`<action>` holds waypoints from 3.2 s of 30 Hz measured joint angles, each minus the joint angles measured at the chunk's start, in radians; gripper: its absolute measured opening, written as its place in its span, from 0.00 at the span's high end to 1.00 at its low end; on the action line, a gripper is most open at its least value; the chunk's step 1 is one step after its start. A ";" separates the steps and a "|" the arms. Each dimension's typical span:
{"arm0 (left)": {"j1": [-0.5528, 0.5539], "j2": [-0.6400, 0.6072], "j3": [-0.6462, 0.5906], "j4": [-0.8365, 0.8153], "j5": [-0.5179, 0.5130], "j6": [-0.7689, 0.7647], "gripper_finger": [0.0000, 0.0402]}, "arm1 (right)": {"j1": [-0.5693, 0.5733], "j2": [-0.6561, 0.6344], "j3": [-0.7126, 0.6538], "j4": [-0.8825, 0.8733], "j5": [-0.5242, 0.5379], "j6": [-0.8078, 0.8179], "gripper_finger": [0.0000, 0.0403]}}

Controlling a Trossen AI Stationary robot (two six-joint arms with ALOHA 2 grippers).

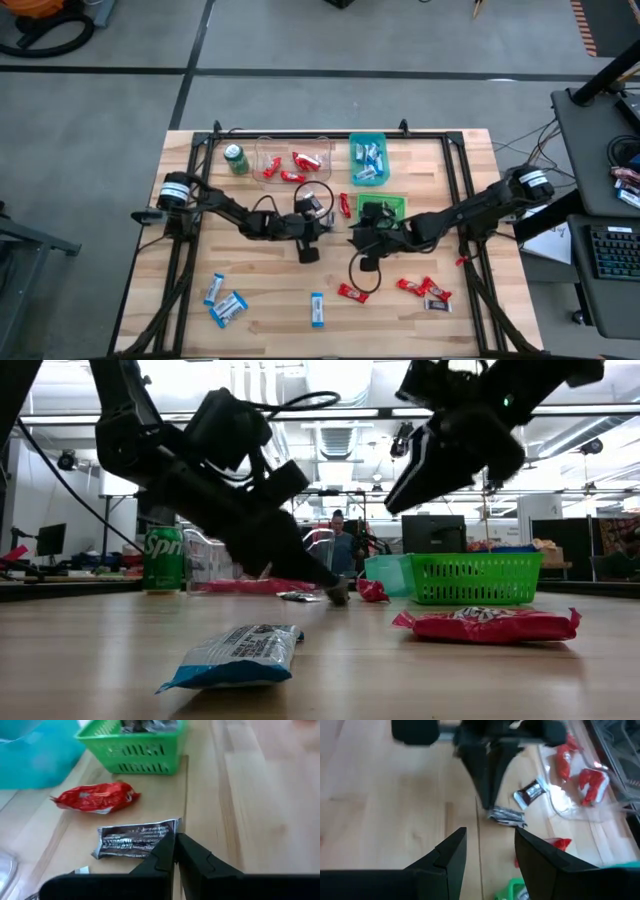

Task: Sort candy
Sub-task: Put the brown chocolate bar into the green bin

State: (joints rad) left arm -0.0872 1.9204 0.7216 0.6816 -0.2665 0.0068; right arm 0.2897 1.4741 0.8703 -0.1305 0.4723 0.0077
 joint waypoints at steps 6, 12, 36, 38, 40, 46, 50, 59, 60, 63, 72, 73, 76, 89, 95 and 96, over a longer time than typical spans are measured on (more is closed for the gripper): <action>-0.027 -0.015 0.000 0.023 0.003 -0.072 1.00 | -0.007 0.095 0.025 0.017 0.000 -0.060 0.62; -0.045 -0.017 0.000 0.095 0.024 -0.113 1.00 | -0.031 0.177 0.067 0.017 0.002 -0.099 0.62; -0.070 -0.020 0.002 0.149 0.023 -0.140 1.00 | -0.072 0.257 0.118 0.036 -0.062 -0.096 0.96; -0.071 -0.024 0.002 0.147 0.023 -0.140 1.00 | -0.072 0.255 0.118 0.036 -0.062 -0.086 0.96; -0.071 -0.028 0.001 0.147 0.023 -0.140 1.00 | -0.072 0.251 0.118 0.035 -0.062 -0.086 0.96; -0.077 -0.041 0.002 0.147 0.023 -0.141 0.99 | -0.072 0.229 0.118 0.029 -0.088 -0.073 0.97; -0.080 -0.050 0.002 0.153 0.023 -0.111 0.92 | -0.072 0.205 0.120 0.023 -0.094 -0.042 0.97; -0.085 -0.167 -0.001 0.089 0.022 -0.016 0.73 | -0.072 0.098 0.124 -0.074 -0.140 0.100 0.97; -0.085 -0.188 -0.002 0.059 0.020 -0.013 0.71 | -0.072 0.079 0.124 -0.091 -0.140 0.106 0.97; -0.084 -0.260 -0.003 -0.048 0.017 -0.012 0.68 | -0.072 0.016 0.124 -0.163 -0.139 0.115 0.97; -0.084 -0.434 -0.003 -0.281 0.013 -0.068 0.67 | -0.141 -0.144 0.124 -0.426 -0.131 0.136 0.97; -0.084 -0.443 -0.003 -0.288 0.012 -0.074 0.67 | -0.152 -0.152 0.124 -0.454 -0.131 0.137 0.97; -0.084 -0.465 -0.004 -0.304 0.012 -0.079 0.67 | -0.195 -0.160 0.124 -0.526 -0.132 0.134 0.97; -0.084 -0.468 -0.005 -0.334 0.012 -0.106 0.67 | -0.341 -0.038 0.123 -0.626 -0.166 0.073 0.97; -0.084 -0.455 -0.005 -0.341 0.012 -0.113 0.67 | -0.346 -0.020 0.123 -0.612 -0.166 0.060 0.95; -0.084 -0.453 -0.005 -0.342 0.012 -0.115 0.67 | -0.346 -0.020 0.123 -0.612 -0.165 0.060 0.94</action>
State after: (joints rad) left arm -0.1715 1.4673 0.7162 0.3400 -0.2543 -0.1083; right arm -0.0559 1.4540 0.9936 -0.7422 0.3069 0.0677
